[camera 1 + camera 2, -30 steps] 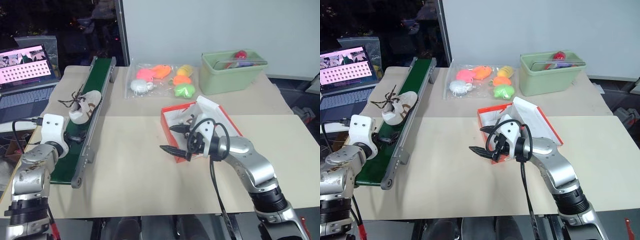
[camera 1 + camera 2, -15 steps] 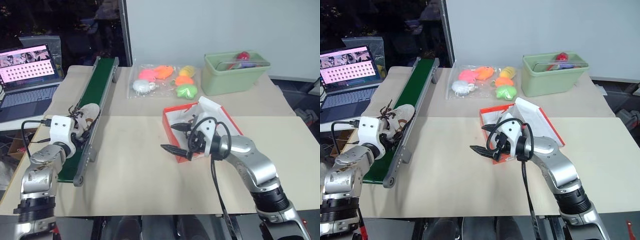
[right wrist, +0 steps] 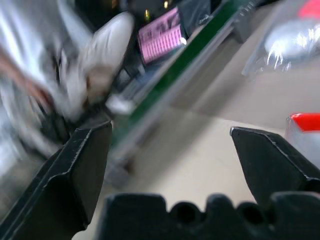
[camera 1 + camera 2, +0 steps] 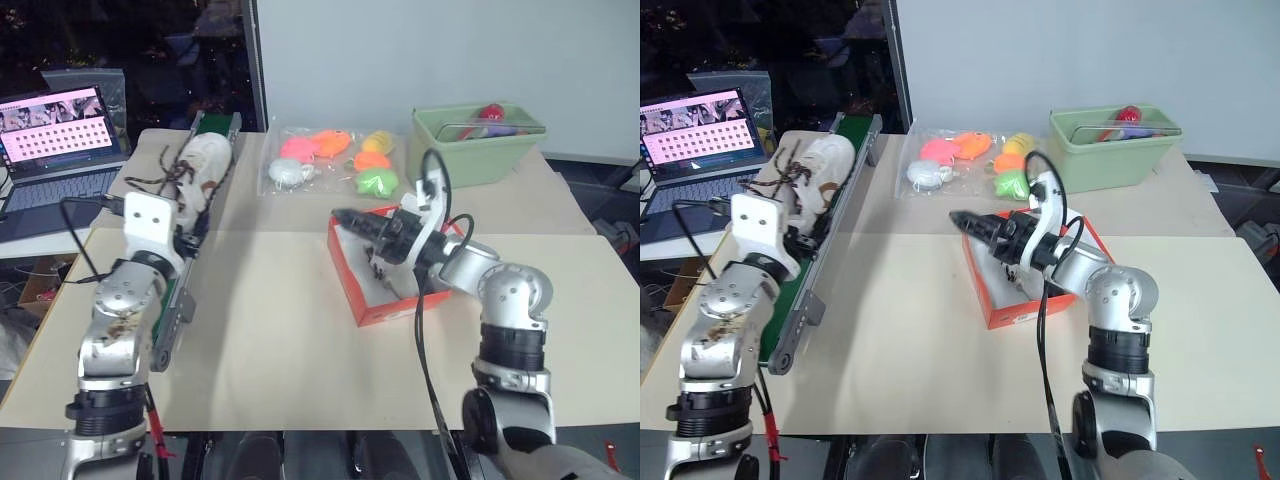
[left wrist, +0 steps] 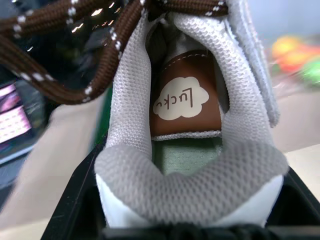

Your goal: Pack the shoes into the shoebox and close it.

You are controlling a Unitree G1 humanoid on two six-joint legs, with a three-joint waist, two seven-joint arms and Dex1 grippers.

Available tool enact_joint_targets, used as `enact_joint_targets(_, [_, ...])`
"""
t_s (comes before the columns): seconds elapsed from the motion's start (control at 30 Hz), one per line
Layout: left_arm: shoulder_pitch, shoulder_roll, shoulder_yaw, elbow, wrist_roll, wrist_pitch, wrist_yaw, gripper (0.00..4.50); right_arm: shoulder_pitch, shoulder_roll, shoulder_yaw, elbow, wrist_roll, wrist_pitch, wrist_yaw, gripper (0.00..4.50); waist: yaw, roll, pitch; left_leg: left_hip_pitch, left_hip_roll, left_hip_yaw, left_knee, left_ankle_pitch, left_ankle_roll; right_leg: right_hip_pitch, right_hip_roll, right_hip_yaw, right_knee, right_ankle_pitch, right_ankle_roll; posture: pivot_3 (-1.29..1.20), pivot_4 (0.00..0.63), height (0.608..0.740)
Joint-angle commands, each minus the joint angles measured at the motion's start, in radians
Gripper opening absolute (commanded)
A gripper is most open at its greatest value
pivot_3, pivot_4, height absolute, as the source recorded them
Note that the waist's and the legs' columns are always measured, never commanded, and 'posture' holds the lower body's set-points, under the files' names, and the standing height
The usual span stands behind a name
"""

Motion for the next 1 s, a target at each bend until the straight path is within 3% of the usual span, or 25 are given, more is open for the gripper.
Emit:
enact_joint_targets(0.03, [0.016, -0.066, -0.107, -0.134, -0.083, 0.049, -0.056, 2.58, -0.049, 0.040, -0.098, 0.061, 0.127, 0.114, -0.147, 4.50, -0.001, 0.000, 0.000, -0.001, 0.000, 0.000, 0.000, 0.000, 0.000, 0.000, 0.000, 0.000, 0.000, 0.000, 0.000, 0.00, 0.150, 0.729])
enact_joint_targets(0.33, [-0.025, -0.169, -0.228, -0.189, -0.166, 0.140, -0.101, 2.58, -0.052, 0.115, -0.082, 0.035, 0.214, 0.164, -0.272, 4.50, -0.014, 0.000, 0.000, -0.005, -0.001, 0.000, 0.001, 0.000, 0.000, -0.003, 0.001, -0.001, 0.000, 0.001, 0.001, 0.00, 0.150, 0.729])
enact_joint_targets(0.8, [-0.057, -0.185, -0.275, -0.179, -0.181, 0.171, -0.140, 2.58, -0.061, 0.173, -0.042, 0.024, 0.194, 0.039, -0.337, 4.50, -0.029, 0.000, 0.000, -0.005, 0.000, -0.001, 0.001, 0.000, 0.001, -0.002, 0.002, -0.001, -0.002, 0.000, 0.001, 0.00, 0.150, 0.729])
enact_joint_targets(0.9, [-0.061, -0.185, -0.273, -0.175, -0.183, 0.173, -0.140, 2.55, -0.061, 0.181, -0.043, 0.022, 0.201, 0.015, -0.353, 3.78, -0.029, 0.000, 0.000, -0.005, 0.000, -0.001, 0.001, 0.000, 0.001, -0.002, 0.002, -0.001, -0.002, 0.000, 0.001, 0.00, 0.150, 0.729])
enact_joint_targets(1.0, [-0.063, -0.186, -0.272, -0.173, -0.183, 0.174, -0.140, 2.55, -0.059, 0.186, -0.039, 0.019, 0.210, 0.000, -0.364, 2.74, -0.029, 0.000, 0.000, -0.005, 0.000, -0.001, 0.001, 0.000, 0.001, -0.002, 0.002, -0.001, -0.002, 0.000, 0.001, 0.00, 0.150, 0.729])
